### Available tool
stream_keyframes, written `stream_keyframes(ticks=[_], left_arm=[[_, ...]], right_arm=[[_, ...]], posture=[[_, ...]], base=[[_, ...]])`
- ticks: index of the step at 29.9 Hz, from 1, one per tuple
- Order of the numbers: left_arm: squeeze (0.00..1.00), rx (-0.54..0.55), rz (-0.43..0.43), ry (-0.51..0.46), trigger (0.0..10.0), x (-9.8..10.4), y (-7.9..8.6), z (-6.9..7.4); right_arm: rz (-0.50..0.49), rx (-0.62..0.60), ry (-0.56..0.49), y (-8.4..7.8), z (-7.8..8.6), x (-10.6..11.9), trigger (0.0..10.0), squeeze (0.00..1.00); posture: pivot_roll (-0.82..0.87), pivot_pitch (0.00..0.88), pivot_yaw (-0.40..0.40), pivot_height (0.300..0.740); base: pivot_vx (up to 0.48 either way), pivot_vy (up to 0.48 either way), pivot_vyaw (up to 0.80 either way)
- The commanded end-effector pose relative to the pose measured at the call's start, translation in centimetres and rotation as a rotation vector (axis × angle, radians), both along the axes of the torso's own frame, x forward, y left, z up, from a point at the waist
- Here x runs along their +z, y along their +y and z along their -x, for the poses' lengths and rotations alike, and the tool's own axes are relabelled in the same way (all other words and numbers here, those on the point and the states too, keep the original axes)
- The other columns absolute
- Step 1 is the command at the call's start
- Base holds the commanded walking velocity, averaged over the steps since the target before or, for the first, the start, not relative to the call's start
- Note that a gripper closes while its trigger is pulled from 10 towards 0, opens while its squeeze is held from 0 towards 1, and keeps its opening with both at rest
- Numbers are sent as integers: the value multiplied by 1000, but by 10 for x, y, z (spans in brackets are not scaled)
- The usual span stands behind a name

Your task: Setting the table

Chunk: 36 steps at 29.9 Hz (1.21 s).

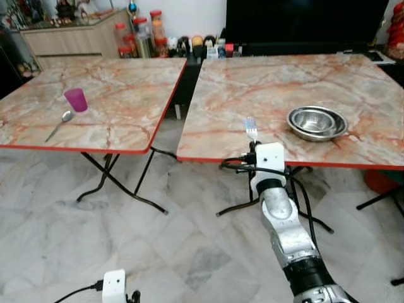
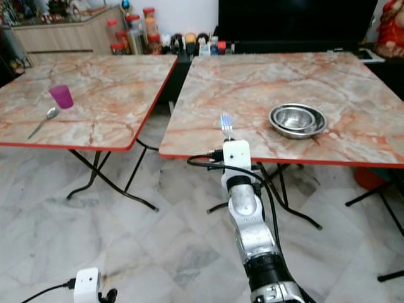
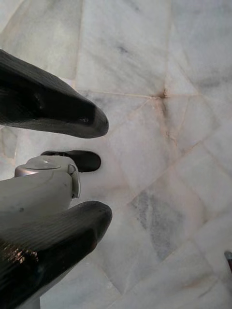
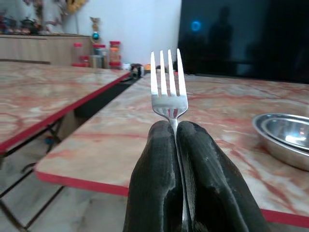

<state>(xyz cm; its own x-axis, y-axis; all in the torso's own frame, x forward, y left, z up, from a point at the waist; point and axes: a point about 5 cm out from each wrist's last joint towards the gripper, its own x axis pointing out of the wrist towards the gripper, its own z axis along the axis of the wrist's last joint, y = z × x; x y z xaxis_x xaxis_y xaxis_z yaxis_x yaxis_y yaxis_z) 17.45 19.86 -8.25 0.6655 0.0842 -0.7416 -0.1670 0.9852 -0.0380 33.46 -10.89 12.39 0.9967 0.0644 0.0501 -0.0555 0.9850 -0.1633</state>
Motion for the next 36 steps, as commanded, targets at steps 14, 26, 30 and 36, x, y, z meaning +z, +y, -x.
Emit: stream_keyframes(ticks=[14,26,30,36], left_arm=[[0,21,-23,-8,10000,2,11,-1],[0,20,-16,-10,10000,3,9,-3],[0,20,-15,-10,10000,3,9,-3],[0,23,-13,-10,10000,3,9,-3]], right_arm=[[-8,12,-16,5,-3,6,10000,0],[-7,7,-17,3,-4,7,10000,0],[-6,9,-17,4,-4,7,10000,0],[-6,13,-16,5,-4,7,10000,0]], posture=[[41,0,54,740],[39,0,53,740],[40,0,51,740],[41,0,50,740]], base=[[293,0,0],[317,0,0],[318,0,0],[321,0,0]])
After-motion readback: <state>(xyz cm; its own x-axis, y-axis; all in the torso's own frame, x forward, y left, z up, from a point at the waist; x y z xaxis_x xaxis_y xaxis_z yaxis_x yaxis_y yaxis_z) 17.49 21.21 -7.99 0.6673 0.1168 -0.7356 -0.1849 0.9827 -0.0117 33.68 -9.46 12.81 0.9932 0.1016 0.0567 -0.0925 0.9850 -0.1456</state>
